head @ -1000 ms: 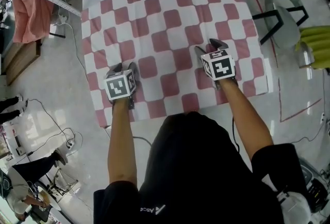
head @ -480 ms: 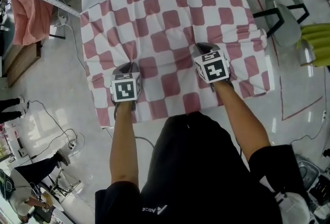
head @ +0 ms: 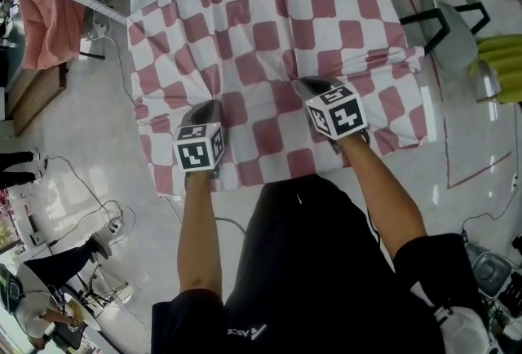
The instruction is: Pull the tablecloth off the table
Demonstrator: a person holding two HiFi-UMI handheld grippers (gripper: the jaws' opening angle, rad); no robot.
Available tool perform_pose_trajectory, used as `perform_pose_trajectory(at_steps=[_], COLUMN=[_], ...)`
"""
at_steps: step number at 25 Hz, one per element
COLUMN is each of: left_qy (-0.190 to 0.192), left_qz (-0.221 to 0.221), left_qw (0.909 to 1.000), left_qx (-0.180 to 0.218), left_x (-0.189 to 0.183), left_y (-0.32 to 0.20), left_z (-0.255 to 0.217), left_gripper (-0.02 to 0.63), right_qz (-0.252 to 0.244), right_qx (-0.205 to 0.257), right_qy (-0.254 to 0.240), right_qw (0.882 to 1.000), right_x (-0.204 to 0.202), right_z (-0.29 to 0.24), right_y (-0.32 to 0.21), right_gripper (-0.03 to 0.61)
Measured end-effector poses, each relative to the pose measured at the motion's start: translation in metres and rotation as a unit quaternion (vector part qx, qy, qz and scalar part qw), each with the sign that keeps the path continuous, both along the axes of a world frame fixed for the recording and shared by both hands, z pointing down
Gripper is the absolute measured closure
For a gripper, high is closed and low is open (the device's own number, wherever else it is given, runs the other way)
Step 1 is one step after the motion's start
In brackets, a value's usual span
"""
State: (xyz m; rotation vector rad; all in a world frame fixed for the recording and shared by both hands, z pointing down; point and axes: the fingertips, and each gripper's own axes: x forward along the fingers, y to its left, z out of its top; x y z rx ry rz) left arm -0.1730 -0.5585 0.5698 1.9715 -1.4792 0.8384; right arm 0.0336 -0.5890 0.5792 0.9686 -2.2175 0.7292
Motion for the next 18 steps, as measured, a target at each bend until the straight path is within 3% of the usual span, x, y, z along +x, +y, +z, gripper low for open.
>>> perform_pose_trajectory(at_steps=[10, 18], left_qy=[0.048, 0.107], left_qz=[0.001, -0.007], left_qw=[0.9963, 0.9843], left_qx=[0.072, 0.14], left_x=[0.017, 0.025], left_y=[0.045, 0.099], left_z=[-0.048, -0.089], left_gripper=[0.603, 0.603], right_qz=[-0.041, -0.086], right_qx=[-0.005, 0.007], right_qy=[-0.11, -0.191], right_qw=[0.993, 0.978], right_x=[-0.013, -0.022], right_z=[-0.046, -0.074], right_y=[0.066, 0.136], right_gripper=[0.572, 0.572])
